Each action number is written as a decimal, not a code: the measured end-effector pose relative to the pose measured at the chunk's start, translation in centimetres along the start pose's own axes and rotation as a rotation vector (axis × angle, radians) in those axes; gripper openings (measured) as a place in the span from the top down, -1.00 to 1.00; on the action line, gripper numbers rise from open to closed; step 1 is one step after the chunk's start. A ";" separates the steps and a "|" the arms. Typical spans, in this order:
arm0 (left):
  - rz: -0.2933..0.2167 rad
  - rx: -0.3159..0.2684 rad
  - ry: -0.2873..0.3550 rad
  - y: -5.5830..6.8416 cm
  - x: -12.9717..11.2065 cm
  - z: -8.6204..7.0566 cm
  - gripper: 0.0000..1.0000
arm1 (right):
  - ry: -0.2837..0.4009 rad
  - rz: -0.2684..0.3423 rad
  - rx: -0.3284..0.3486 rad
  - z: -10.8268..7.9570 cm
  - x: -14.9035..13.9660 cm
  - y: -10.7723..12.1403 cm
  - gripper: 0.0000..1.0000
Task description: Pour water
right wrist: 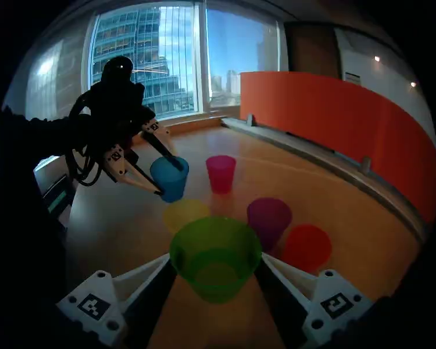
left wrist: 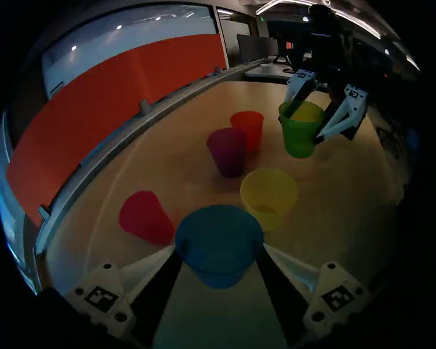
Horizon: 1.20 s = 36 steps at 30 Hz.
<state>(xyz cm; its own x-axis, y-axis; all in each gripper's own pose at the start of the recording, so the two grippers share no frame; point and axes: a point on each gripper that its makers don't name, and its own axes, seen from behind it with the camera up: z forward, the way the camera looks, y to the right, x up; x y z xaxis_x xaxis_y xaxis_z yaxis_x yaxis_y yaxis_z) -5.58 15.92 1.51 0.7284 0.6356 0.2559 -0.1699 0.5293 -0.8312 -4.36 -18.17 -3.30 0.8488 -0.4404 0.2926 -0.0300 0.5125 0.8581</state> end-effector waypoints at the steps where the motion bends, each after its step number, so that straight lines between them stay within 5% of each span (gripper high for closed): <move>1: 0.001 -0.002 -0.004 0.1 -0.1 0.1 -0.70 | -0.005 -0.003 0.000 0.1 -0.2 0.0 -0.79; 23: -0.041 -0.031 -0.030 0.8 -2.5 2.2 -0.70 | -0.046 -0.001 -0.004 1.4 -2.3 0.4 -0.79; 36: -0.077 -0.031 -0.024 0.4 -3.6 2.0 -0.69 | -0.070 0.006 -0.006 1.9 -3.8 0.2 -0.79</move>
<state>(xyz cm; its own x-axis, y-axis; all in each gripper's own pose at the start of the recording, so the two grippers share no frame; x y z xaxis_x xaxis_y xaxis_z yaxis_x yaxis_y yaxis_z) -9.53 14.97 1.24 0.7221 0.6072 0.3315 -0.0927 0.5597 -0.8235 -8.60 -17.75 -3.41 0.8097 -0.4878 0.3264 -0.0314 0.5193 0.8540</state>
